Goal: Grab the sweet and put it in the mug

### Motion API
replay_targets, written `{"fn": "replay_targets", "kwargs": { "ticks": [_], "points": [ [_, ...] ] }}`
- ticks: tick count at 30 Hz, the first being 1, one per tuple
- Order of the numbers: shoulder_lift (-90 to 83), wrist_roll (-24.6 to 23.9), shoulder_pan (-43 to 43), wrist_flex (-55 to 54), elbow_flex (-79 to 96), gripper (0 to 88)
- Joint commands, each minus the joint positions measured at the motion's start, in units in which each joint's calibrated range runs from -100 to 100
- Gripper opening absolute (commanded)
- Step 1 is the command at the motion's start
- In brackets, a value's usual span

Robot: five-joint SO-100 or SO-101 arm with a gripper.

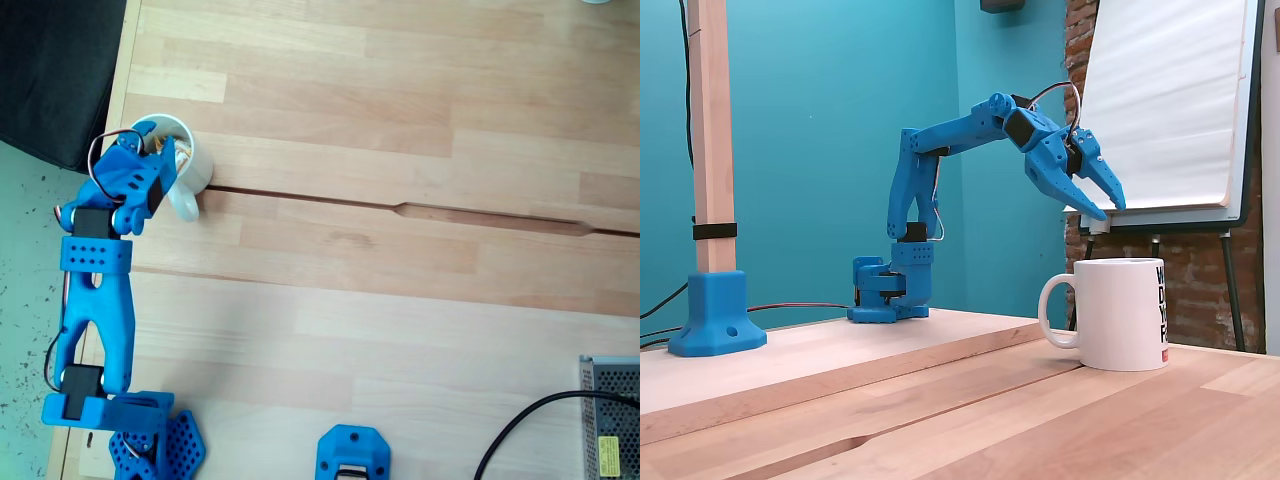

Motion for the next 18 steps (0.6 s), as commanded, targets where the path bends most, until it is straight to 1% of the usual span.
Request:
{"fn": "replay_targets", "kwargs": {
  "ticks": [1, 4, 5, 13, 18],
  "points": [
    [-0.9, -0.3, 0.3, -0.9, -2.8, 7.9],
    [-0.9, -0.3, 0.3, -0.9, -2.8, 0.8],
    [-0.9, -0.3, 0.3, -0.9, -2.8, 0.0],
    [-2.9, -0.4, 0.4, 0.1, -2.8, 0.0],
    [-12.6, -0.4, 1.0, 0.2, 0.8, 0.0]
  ]
}}
